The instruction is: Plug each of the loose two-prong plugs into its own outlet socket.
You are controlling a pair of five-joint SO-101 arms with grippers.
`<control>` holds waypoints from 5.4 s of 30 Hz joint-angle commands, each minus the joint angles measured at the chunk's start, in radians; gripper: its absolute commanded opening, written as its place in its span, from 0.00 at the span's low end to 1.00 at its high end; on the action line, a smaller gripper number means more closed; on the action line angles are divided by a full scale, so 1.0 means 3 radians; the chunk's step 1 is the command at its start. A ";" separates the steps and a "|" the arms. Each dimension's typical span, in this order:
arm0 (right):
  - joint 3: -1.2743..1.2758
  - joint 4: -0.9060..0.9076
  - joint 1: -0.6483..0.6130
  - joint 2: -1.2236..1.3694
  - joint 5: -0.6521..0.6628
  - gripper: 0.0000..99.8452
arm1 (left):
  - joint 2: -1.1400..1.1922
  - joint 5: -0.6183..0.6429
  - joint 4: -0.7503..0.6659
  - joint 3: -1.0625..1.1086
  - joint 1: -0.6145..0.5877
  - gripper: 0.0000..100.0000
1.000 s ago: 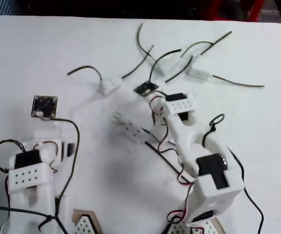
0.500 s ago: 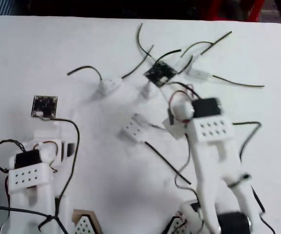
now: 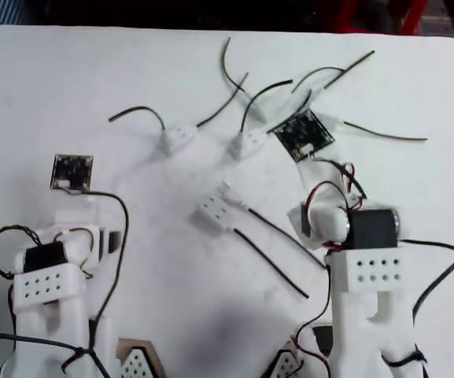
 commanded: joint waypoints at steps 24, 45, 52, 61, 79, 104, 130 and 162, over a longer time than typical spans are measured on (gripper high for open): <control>0.0752 -0.1997 -0.0141 0.2411 0.0701 0.06 | -0.0079 -0.0005 -0.0056 -0.0010 -0.0023 0.26; 0.0747 -0.0760 -0.0141 0.0023 0.0675 0.02 | -0.0079 -0.0005 -0.0056 -0.0010 -0.0023 0.26; 0.0747 -0.0407 -0.0141 -0.0918 0.0675 0.02 | -0.0079 -0.0005 -0.0056 -0.0010 -0.0023 0.26; 0.0670 -0.0335 -0.0136 -0.1317 0.0511 0.02 | -0.0079 -0.0005 -0.0056 -0.0010 -0.0023 0.26; 0.0123 -0.0437 -0.0043 0.0161 0.0179 0.02 | -0.0084 -0.0005 -0.0056 -0.0010 -0.0023 0.26; 0.0736 -0.1383 -0.0448 0.2002 -0.0409 0.14 | -0.0084 -0.0005 -0.0056 -0.0010 -0.0023 0.26; -0.1601 -0.0361 -0.0448 0.2181 -0.1330 0.02 | -0.0084 -0.0005 -0.0056 -0.0010 -0.0023 0.26; -0.2276 -0.1721 -0.0652 0.2181 -0.2931 0.02 | -0.0084 -0.0005 -0.0056 -0.0010 -0.0018 0.26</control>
